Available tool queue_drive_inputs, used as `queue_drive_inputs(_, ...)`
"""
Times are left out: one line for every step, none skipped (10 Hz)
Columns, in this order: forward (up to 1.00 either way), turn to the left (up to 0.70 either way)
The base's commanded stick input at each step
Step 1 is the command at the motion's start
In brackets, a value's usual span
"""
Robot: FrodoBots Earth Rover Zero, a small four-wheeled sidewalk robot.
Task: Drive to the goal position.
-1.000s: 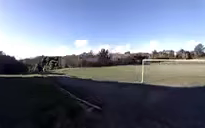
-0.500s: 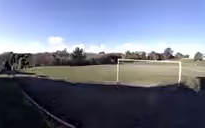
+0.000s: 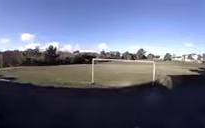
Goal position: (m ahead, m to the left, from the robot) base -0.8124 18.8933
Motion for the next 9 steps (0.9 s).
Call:
queue_drive_inputs(0.7, 0.35)
queue_drive_inputs(0.7, 0.35)
queue_drive_inputs(0.7, 0.35)
queue_drive_inputs(0.7, 0.35)
queue_drive_inputs(0.05, 0.0)
queue_drive_inputs(0.05, 0.0)
queue_drive_inputs(0.05, 0.0)
queue_drive_inputs(0.05, 0.0)
queue_drive_inputs(0.05, 0.0)
